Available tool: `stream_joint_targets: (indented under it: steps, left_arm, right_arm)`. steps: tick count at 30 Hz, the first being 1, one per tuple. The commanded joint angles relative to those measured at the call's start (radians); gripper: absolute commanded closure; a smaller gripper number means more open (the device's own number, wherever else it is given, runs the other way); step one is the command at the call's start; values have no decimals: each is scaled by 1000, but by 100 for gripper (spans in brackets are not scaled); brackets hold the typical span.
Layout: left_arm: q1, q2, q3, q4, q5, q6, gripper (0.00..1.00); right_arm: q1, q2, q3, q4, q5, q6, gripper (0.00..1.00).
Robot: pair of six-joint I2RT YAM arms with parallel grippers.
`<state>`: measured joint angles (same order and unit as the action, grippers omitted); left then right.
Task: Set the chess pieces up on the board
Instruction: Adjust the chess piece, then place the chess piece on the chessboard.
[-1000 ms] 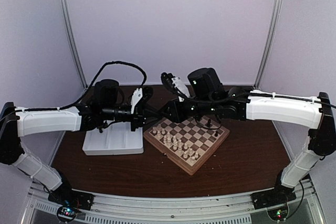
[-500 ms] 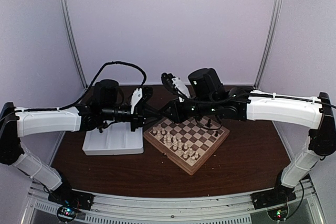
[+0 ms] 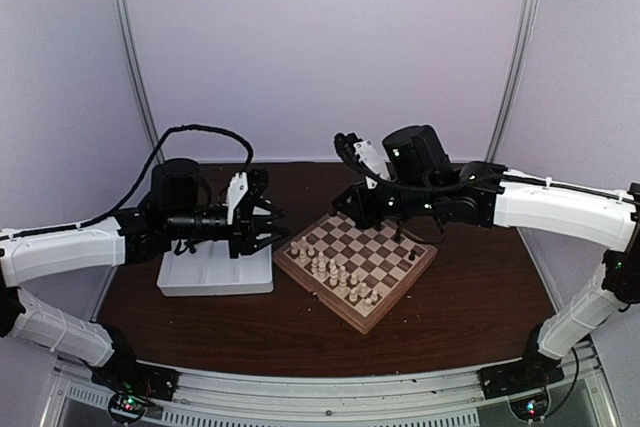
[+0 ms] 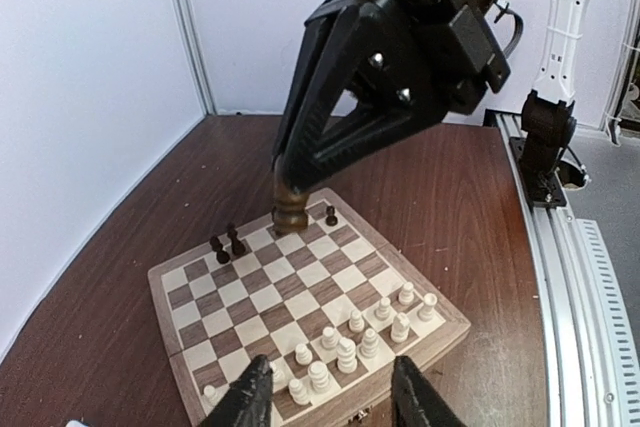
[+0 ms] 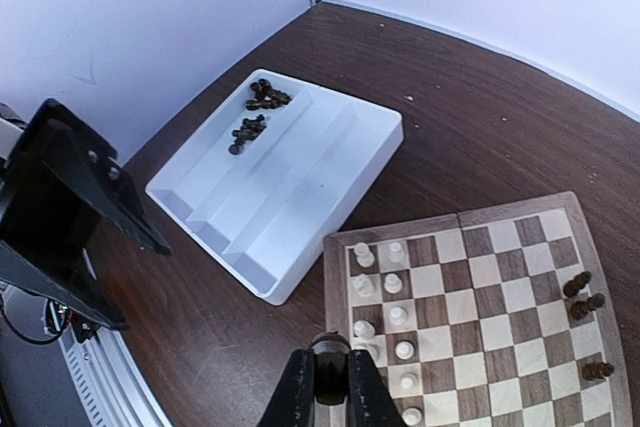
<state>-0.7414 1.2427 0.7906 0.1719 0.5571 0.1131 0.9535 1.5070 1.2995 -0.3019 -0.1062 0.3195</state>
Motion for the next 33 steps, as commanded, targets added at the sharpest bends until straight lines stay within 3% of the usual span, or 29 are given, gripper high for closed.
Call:
stream_joint_targets:
  steps: [1, 7, 15, 19, 24, 33]
  left_arm:
    - [-1, -69, -23, -109, -138, -82, 55]
    - [-1, -150, -79, -167, -306, -276, 47]
    - [1, -219, -90, -276, -519, -422, 24]
    - [0, -203, -23, -420, -646, -483, 13]
    - [0, -176, 35, -516, -682, -492, 9]
    - [0, -159, 36, -535, -729, -524, 8]
  right_arm:
    - [-36, -71, -43, -92, 124, -41, 94]
    - [-120, -150, -144, -167, 251, -36, 93]
    - [-251, -202, -262, -136, 227, -11, 93]
    - [-288, -187, -279, -117, 207, -13, 93]
    - [-310, -142, -285, -101, 199, -7, 94]
    - [-319, -90, -328, -49, 190, 12, 95]
